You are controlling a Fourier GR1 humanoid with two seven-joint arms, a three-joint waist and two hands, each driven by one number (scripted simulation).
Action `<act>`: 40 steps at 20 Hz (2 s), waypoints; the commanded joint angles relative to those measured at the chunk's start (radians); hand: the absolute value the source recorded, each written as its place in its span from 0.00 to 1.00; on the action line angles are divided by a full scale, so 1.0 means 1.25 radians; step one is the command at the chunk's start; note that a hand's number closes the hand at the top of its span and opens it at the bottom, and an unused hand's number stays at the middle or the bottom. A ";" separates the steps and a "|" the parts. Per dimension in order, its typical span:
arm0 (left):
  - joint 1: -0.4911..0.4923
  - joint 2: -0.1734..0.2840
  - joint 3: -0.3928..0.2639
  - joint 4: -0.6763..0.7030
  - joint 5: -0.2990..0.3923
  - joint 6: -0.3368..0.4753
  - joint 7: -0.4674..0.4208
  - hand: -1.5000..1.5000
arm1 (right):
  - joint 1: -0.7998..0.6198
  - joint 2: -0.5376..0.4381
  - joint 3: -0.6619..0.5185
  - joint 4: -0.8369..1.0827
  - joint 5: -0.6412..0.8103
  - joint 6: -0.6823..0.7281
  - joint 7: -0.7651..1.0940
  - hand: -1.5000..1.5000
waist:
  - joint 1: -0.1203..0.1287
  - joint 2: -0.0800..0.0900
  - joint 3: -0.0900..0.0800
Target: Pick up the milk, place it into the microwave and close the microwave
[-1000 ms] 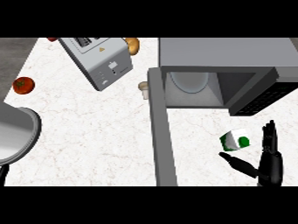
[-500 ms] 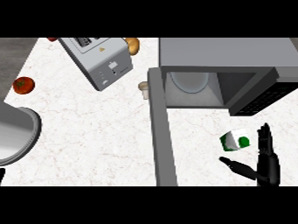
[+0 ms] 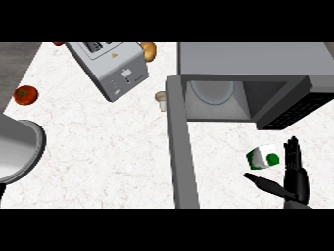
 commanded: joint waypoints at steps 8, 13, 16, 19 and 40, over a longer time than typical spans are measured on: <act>-0.043 0.000 -0.004 -0.017 0.007 0.014 0.049 0.00 | -0.040 0.033 -0.024 0.059 -0.038 0.127 -0.100 1.00 | -0.002 0.004 0.006; 0.038 -0.007 0.009 0.048 0.001 -0.036 -0.066 0.00 | -0.054 0.052 -0.049 0.032 -0.073 0.127 -0.109 1.00 | 0.003 0.001 0.005; 0.009 0.007 0.039 -0.020 0.036 -0.013 0.000 0.00 | -0.045 0.037 -0.046 0.062 -0.071 0.204 -0.137 1.00 | 0.003 0.002 0.006; 0.017 0.031 0.073 -0.018 0.079 -0.037 0.009 0.00 | -0.064 0.035 -0.006 0.001 -0.062 0.244 -0.041 1.00 | -0.001 -0.001 0.004; 0.104 -0.007 0.040 0.033 0.033 -0.061 -0.113 0.00 | 0.171 0.048 0.229 -0.680 -0.052 0.305 0.375 1.00 | -0.016 -0.007 0.002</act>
